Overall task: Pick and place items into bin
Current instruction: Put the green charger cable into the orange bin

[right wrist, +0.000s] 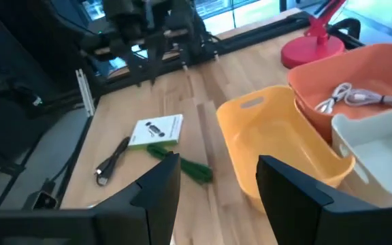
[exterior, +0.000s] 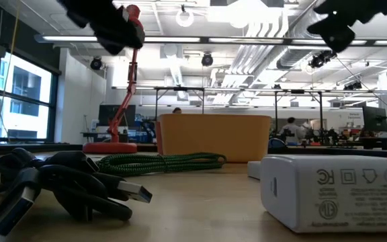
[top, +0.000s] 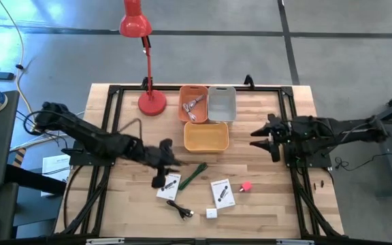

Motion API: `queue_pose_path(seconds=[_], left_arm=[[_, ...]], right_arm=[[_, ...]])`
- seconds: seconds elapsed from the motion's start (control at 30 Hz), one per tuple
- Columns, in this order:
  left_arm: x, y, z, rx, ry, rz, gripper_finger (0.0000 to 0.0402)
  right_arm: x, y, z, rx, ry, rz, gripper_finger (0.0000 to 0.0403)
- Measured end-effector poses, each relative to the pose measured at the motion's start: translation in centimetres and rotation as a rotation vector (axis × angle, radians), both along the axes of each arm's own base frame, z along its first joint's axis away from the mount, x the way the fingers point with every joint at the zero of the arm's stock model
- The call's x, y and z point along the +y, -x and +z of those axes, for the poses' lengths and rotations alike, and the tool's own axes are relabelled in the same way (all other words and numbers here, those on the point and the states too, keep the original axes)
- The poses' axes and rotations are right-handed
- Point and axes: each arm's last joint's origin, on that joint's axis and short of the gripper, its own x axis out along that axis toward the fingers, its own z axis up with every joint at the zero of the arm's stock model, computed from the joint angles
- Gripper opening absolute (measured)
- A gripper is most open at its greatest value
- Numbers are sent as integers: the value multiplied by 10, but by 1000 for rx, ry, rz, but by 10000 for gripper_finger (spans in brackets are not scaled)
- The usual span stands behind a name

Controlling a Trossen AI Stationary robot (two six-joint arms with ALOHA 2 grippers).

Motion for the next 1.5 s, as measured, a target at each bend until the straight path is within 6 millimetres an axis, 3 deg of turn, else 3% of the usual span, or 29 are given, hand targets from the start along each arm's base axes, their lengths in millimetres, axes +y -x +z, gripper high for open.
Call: queue_pose_path(seconds=[0.23, 0.47, 0.73, 0.97, 1.13, 1.5], left_arm=[[-24, -20, -32, 41, 144, 98, 95], [-29, -39, -50, 51, 148, 209, 118], [-18, -64, -56, 66, 144, 237, 201], [-3, -75, -72, 124, 197, 292, 236], [-2, -75, -83, 188, 224, 281, 234], [-1, -73, -89, 228, 166, 270, 191]], right_arm=[[6, 11, -9, -14, -14, 6, 183], [9, 13, -11, 9, -6, 22, 183], [9, 14, -14, 46, -17, 32, 183], [9, 14, -15, 53, -18, 37, 183], [9, 15, -17, 75, -17, 35, 183], [7, 15, -18, 82, 5, -8, 183]])
